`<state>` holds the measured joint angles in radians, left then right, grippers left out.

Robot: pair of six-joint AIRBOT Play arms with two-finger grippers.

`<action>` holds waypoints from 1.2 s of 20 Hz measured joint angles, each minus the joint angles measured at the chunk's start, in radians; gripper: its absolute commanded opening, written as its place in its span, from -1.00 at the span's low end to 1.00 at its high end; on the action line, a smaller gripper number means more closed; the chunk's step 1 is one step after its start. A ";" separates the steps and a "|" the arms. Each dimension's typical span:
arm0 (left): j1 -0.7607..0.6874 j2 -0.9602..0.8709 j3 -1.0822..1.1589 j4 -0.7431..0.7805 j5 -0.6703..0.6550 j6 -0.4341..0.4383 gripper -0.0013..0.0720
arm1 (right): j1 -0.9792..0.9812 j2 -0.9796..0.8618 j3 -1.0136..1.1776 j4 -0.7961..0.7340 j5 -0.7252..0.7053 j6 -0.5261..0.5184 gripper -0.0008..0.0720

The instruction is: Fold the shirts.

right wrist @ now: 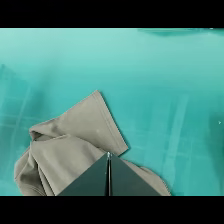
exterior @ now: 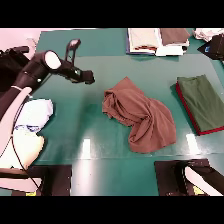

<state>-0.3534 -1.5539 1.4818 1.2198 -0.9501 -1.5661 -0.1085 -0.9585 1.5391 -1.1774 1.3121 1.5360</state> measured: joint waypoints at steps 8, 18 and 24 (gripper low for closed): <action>-0.103 -0.166 -0.037 -0.093 0.198 0.046 0.50 | 0.000 0.000 0.000 0.000 0.009 0.000 -0.91; -0.095 -0.200 -0.010 -0.121 0.246 0.049 -0.90 | 0.000 0.000 -0.002 -0.012 0.047 0.000 -0.91; 0.089 -0.058 0.074 -0.057 0.109 0.074 -0.90 | -0.013 0.021 -0.224 -0.118 0.112 0.000 -0.90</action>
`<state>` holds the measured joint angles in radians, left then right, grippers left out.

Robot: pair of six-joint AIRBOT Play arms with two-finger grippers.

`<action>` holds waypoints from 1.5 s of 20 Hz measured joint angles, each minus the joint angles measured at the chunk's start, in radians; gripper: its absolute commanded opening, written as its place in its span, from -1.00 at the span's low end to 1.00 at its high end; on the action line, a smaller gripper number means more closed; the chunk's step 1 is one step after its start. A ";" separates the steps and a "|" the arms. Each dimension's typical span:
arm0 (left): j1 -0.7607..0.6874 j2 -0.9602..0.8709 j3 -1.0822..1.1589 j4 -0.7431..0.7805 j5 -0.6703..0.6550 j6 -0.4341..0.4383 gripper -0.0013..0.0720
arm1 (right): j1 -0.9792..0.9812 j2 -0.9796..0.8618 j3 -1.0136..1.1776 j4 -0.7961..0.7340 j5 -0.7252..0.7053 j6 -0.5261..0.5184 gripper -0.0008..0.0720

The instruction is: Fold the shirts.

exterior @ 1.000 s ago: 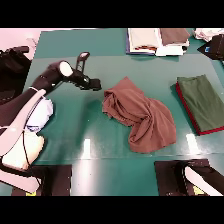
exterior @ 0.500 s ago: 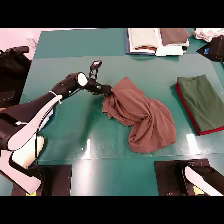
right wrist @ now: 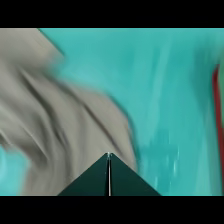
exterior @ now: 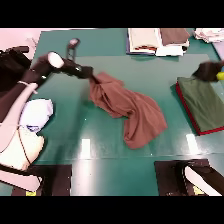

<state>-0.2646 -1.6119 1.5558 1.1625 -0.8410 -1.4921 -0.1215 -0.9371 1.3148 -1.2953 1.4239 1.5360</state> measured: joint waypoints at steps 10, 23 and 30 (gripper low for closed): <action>0.095 0.118 0.013 0.088 -0.087 0.033 -0.90 | -0.025 -0.246 -0.491 0.231 -0.266 -0.070 0.40; 0.100 0.254 0.033 0.210 -0.106 0.032 -0.90 | 0.192 -0.505 -0.122 0.245 -0.310 -0.143 -0.91; 0.100 0.619 0.168 0.358 -0.063 0.027 -0.90 | 0.084 -0.188 0.229 0.184 -0.255 -0.151 -0.91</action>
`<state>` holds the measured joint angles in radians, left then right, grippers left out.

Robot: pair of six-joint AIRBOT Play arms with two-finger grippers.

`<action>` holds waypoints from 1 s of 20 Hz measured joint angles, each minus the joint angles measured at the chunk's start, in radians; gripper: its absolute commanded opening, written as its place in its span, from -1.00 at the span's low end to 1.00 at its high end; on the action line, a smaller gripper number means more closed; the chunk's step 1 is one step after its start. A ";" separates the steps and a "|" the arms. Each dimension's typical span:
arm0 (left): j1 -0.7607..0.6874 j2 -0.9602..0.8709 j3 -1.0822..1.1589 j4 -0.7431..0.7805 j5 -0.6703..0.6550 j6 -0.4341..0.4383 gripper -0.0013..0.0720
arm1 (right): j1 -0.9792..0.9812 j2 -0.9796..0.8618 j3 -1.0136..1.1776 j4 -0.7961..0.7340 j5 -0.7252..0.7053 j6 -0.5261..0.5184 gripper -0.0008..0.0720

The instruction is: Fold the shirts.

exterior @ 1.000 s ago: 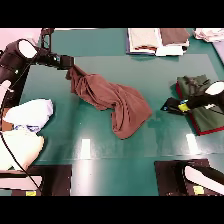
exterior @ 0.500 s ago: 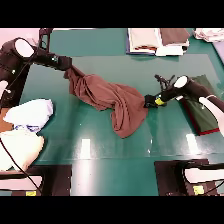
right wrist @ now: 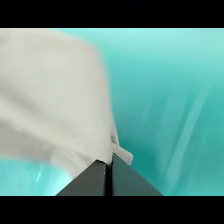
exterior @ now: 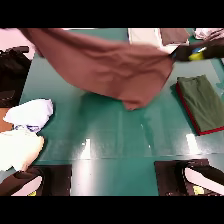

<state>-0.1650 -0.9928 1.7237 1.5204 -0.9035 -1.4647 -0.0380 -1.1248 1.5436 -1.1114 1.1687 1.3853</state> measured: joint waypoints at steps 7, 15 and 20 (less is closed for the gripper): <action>0.000 0.273 0.089 0.003 0.023 -0.016 -0.90 | -0.149 0.243 0.244 -0.006 0.098 0.000 -0.91; -0.001 0.229 0.135 -0.030 -0.027 -0.027 -0.90 | -0.286 0.200 0.387 -0.010 0.262 0.046 -0.92; 0.000 -0.084 0.082 -0.005 -0.157 -0.028 -0.90 | -0.208 -0.005 0.354 -0.049 0.345 0.072 -0.91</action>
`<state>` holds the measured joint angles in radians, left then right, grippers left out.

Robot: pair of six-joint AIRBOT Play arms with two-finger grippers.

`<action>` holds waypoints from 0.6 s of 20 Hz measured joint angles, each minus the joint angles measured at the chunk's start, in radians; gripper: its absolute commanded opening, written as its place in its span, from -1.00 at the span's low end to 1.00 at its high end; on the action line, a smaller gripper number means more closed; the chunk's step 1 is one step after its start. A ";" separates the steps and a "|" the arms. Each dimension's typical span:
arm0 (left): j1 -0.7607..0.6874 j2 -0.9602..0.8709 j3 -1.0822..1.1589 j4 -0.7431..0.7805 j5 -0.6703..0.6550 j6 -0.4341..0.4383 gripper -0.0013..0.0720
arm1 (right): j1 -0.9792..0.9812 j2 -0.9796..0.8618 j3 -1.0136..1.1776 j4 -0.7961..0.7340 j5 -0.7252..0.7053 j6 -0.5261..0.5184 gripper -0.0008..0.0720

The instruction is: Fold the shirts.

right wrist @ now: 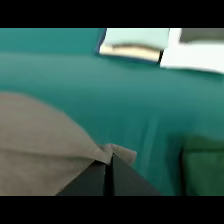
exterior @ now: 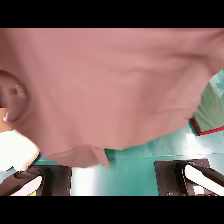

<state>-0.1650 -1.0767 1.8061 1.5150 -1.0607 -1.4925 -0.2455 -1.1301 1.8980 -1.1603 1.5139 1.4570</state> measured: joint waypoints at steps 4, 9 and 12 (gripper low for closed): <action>0.000 -0.295 -0.061 0.003 -0.030 -0.013 -0.90 | 0.084 -0.198 -0.158 -0.063 0.009 0.008 -0.91; 0.004 -0.507 -0.078 0.001 -0.033 -0.020 0.47 | 0.136 -0.393 -0.275 -0.079 -0.053 0.011 -0.11; 0.036 -0.526 -0.055 0.002 -0.073 -0.021 0.47 | 0.142 -0.452 -0.235 -0.055 -0.061 0.011 0.17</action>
<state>-0.1291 -1.6028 1.7512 1.5166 -1.1339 -1.5135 -0.1036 -1.5826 1.6630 -1.2156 1.4528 1.4685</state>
